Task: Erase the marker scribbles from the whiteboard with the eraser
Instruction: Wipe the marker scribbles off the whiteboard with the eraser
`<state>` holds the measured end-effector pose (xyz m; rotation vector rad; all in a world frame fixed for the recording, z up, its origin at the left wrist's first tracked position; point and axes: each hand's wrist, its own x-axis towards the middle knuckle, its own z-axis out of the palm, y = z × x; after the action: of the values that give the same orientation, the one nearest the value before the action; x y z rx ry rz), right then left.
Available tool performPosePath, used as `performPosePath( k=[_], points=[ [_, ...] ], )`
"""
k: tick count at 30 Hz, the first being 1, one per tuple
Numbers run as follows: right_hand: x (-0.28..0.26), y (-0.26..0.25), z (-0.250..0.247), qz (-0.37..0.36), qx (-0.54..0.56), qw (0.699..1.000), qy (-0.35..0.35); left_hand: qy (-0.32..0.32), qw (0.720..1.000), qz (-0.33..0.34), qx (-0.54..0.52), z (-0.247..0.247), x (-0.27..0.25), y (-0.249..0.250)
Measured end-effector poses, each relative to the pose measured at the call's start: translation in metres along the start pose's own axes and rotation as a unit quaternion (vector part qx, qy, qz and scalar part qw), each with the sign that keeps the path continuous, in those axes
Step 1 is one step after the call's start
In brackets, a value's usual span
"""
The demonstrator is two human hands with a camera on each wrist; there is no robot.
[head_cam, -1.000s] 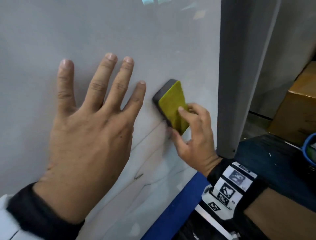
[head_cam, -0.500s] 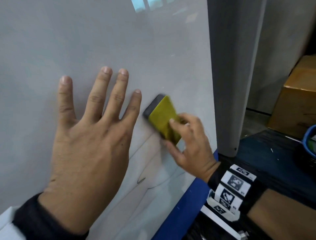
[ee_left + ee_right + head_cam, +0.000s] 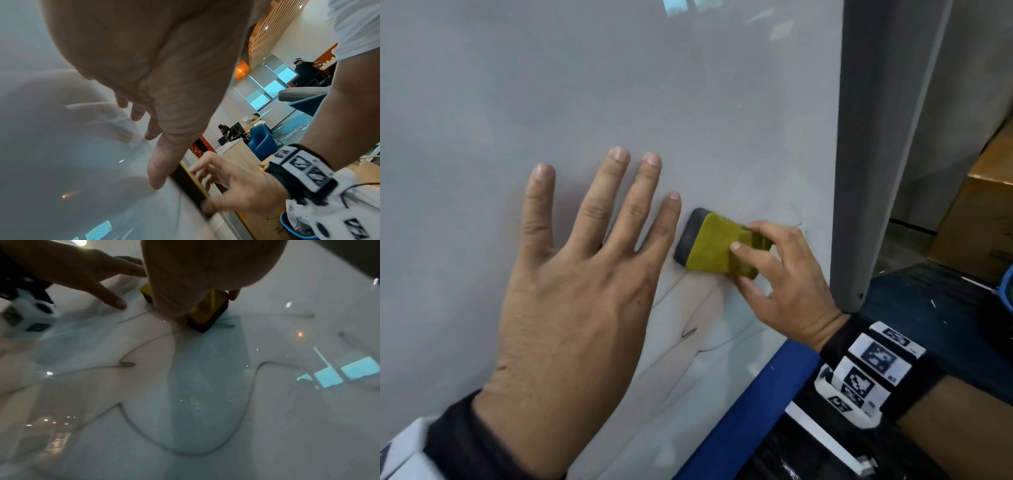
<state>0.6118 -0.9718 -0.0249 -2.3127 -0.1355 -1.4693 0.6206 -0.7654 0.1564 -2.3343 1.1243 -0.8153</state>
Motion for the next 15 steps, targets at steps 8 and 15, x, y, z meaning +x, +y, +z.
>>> performPosePath(
  k=[8, 15],
  points=[
    [-0.016, -0.037, 0.015, -0.027, 0.019, 0.999, -0.007, 0.003, 1.0, -0.009, -0.003, 0.004, -0.025, -0.004],
    [0.016, 0.002, -0.002, 0.108, 0.026, 0.991, 0.078, 0.005, 0.999, -0.036, -0.004, 0.011, -0.035, -0.003]
  ],
)
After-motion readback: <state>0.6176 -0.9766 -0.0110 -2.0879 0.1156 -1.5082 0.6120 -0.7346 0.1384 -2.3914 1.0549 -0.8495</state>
